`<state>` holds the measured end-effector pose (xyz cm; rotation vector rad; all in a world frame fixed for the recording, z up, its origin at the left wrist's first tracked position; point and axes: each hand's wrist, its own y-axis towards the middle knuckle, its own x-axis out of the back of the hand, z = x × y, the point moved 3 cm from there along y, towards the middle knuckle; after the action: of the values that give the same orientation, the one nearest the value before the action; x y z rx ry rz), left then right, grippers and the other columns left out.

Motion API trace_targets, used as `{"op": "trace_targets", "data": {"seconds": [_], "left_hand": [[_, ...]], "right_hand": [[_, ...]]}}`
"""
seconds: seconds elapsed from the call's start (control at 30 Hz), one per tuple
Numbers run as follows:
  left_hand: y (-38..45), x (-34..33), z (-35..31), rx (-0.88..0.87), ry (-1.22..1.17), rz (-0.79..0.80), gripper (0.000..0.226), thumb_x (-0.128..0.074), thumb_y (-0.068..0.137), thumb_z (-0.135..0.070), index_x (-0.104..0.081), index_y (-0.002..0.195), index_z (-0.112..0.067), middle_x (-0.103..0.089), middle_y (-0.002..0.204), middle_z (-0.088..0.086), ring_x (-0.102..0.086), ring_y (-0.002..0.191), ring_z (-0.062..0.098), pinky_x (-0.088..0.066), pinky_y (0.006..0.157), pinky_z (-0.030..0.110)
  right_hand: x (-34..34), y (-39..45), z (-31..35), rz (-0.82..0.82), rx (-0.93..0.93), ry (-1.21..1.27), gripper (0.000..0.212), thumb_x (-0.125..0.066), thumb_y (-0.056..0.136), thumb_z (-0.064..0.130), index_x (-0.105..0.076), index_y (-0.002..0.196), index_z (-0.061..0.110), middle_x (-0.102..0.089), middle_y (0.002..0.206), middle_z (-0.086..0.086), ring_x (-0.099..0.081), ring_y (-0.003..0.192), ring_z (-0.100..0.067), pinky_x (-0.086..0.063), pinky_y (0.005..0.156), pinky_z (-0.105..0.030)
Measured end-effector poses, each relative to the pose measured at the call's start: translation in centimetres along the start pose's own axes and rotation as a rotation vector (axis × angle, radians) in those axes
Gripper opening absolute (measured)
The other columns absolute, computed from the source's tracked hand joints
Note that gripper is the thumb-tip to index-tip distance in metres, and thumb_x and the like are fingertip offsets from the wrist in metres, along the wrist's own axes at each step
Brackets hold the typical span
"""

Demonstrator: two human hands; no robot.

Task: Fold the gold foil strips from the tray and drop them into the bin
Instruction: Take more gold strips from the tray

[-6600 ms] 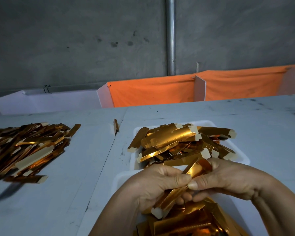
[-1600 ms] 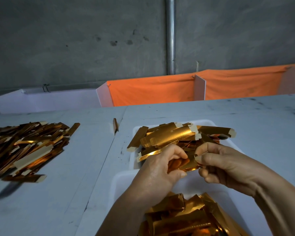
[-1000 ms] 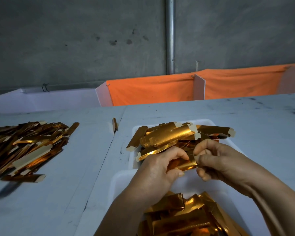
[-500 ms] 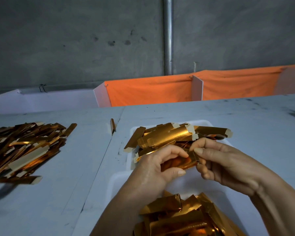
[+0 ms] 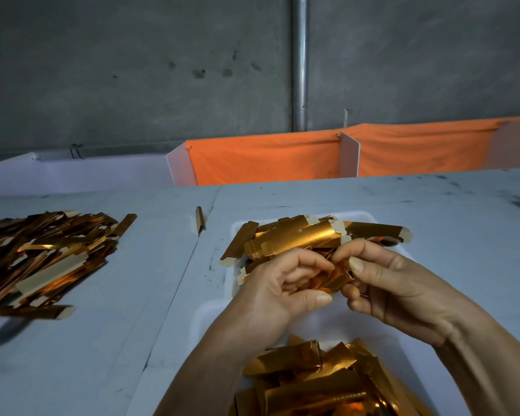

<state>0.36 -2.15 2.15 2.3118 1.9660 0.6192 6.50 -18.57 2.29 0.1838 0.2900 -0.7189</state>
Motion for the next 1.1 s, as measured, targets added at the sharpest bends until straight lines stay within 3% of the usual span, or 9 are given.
{"op": "trace_targets", "data": {"seconds": [0.33,0.47,0.6,0.7,0.8,0.87,0.93,1.03,1.1], "left_hand": [[-0.2,-0.1,-0.1,0.021,0.036,-0.009,0.033,-0.066,0.086,-0.013,-0.061,0.108,-0.037,-0.067,0.114,-0.011,-0.057,0.115,0.006,-0.043,0.100,0.037],[-0.2,-0.2,-0.3,0.032,0.092,-0.042,0.035,-0.067,0.086,-0.015,-0.058,0.106,-0.042,-0.066,0.113,-0.016,-0.056,0.114,0.002,-0.044,0.099,0.034],[-0.1,-0.4,-0.7,0.030,0.277,-0.145,0.051,-0.067,0.086,-0.025,-0.042,0.115,-0.058,-0.056,0.119,-0.031,-0.044,0.124,0.002,-0.045,0.100,0.034],[0.1,-0.5,-1.0,-0.053,0.446,-0.153,0.069,-0.061,0.090,-0.018,-0.027,0.129,-0.064,-0.046,0.125,-0.043,-0.019,0.135,-0.010,-0.022,0.115,0.038],[0.2,-1.1,-0.9,-0.118,0.546,-0.089,0.071,-0.050,0.092,-0.006,-0.024,0.142,-0.049,-0.030,0.131,-0.050,0.004,0.137,-0.016,0.007,0.117,0.036],[0.1,-1.4,-0.8,-0.095,0.467,-0.067,0.070,-0.045,0.089,-0.008,-0.028,0.139,-0.054,-0.022,0.143,-0.041,0.005,0.141,-0.007,0.001,0.117,0.035],[0.0,-1.3,-1.0,-0.088,0.240,-0.055,0.067,-0.043,0.081,-0.009,-0.040,0.134,-0.051,-0.033,0.146,-0.028,-0.016,0.141,-0.002,-0.019,0.116,0.030],[-0.1,-0.4,-1.2,-0.085,-0.051,-0.234,0.049,-0.052,0.088,-0.004,-0.053,0.128,-0.033,-0.056,0.132,-0.015,-0.045,0.127,-0.001,-0.041,0.104,0.023],[0.0,0.4,-0.5,0.005,-0.144,-0.356,0.038,-0.067,0.085,-0.016,-0.055,0.120,-0.026,-0.063,0.122,-0.008,-0.057,0.116,0.004,-0.046,0.102,0.034]], "right_hand": [[-0.2,0.3,-0.2,-0.053,-0.013,-0.009,0.046,-0.094,0.050,0.033,-0.070,0.083,0.011,-0.055,0.066,-0.004,-0.056,0.054,-0.011,-0.052,0.051,-0.021],[-0.3,0.3,-0.3,-0.085,-0.053,0.070,0.015,-0.069,0.077,0.024,-0.069,0.086,0.011,-0.051,0.062,-0.005,-0.057,0.052,-0.012,-0.052,0.049,-0.021],[-0.3,0.3,-0.9,-0.099,-0.194,0.003,0.043,-0.061,0.078,0.047,-0.067,0.086,0.006,-0.064,0.070,-0.013,-0.067,0.061,-0.021,-0.056,0.053,-0.027],[-0.3,0.1,-1.1,-0.008,-0.279,0.016,0.058,-0.076,0.069,0.053,-0.072,0.103,0.008,-0.070,0.103,-0.024,-0.072,0.089,-0.031,-0.060,0.068,-0.033],[-0.4,0.0,-1.1,0.041,-0.279,0.058,0.062,-0.084,0.070,0.030,-0.061,0.121,0.003,-0.064,0.118,-0.025,-0.066,0.107,-0.033,-0.059,0.082,-0.036],[-0.3,0.2,-1.1,-0.036,-0.246,0.042,0.046,-0.076,0.079,0.015,-0.058,0.119,0.000,-0.070,0.106,-0.018,-0.069,0.098,-0.027,-0.059,0.077,-0.032],[-0.3,0.4,-1.1,-0.133,-0.213,0.002,0.046,-0.070,0.073,0.005,-0.057,0.117,0.000,-0.070,0.093,-0.012,-0.070,0.087,-0.021,-0.058,0.070,-0.029],[-0.6,0.4,-0.9,-0.178,-0.161,-0.175,0.048,-0.076,0.063,0.007,-0.057,0.107,0.002,-0.066,0.079,-0.007,-0.067,0.076,-0.018,-0.056,0.067,-0.027],[-1.2,0.3,-0.9,-0.150,-0.150,-0.327,0.044,-0.079,0.061,0.011,-0.057,0.099,0.006,-0.064,0.076,-0.007,-0.065,0.073,-0.019,-0.056,0.070,-0.030]]}}
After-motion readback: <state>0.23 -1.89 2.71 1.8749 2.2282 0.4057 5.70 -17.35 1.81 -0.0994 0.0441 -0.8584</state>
